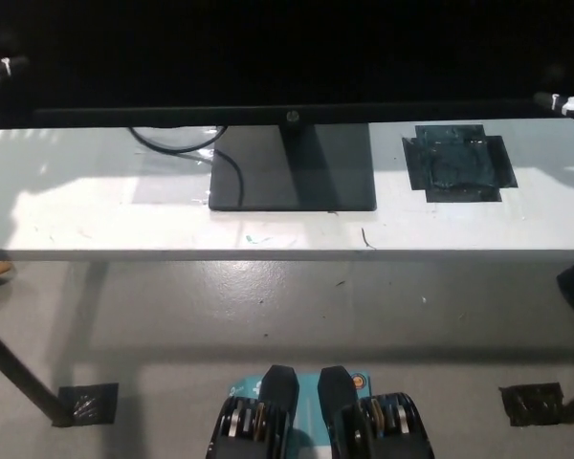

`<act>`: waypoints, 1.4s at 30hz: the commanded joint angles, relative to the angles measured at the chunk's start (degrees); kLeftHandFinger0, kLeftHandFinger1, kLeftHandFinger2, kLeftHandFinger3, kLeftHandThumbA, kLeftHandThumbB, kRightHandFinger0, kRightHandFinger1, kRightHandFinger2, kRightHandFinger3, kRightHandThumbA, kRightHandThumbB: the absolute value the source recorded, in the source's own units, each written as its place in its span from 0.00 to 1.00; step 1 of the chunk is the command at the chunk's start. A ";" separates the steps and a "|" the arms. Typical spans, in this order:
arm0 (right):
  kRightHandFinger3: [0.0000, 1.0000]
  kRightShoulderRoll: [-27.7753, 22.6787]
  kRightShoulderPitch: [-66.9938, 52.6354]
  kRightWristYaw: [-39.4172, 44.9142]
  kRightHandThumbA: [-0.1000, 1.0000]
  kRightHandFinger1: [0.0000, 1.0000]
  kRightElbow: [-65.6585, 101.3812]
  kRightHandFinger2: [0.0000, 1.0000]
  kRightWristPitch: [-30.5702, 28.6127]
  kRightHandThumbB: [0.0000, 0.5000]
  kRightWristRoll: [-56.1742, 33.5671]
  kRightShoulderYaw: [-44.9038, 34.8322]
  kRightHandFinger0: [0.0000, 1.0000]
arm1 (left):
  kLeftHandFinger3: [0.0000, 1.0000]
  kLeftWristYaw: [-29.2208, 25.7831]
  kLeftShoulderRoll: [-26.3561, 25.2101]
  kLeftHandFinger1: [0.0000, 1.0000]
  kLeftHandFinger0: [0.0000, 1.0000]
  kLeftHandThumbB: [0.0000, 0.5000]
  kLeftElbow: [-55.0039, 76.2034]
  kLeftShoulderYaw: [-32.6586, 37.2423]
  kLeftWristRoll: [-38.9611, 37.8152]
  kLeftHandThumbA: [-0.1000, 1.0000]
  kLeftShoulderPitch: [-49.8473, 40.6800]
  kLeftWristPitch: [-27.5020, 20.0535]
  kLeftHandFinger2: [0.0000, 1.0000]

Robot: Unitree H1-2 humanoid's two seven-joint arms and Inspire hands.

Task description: The monitor is placed at the center of the table and the robot uses both its hand to grab the left and right sides of the monitor to tilt the angle of the monitor downwards

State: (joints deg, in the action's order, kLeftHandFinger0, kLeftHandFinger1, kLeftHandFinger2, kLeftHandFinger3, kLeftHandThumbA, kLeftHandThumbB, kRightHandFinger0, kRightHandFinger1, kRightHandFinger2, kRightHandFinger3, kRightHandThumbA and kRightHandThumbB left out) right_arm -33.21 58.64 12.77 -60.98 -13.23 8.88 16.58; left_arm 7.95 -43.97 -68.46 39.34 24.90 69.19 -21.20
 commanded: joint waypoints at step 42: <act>1.00 -3.50 -15.45 -29.63 0.94 1.00 22.83 1.00 -13.70 0.95 2.11 -0.63 1.00 | 1.00 -30.53 -0.56 1.00 1.00 0.95 -0.18 -4.78 7.65 1.00 -7.83 -3.92 1.00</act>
State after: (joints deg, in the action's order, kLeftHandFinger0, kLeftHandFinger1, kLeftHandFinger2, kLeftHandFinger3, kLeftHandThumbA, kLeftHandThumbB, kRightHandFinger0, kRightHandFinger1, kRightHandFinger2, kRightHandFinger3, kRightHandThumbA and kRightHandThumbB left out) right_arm -31.75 53.85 -17.33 -58.55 -19.69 20.38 23.87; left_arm -16.38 -38.80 -78.62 47.98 45.06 69.53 -16.32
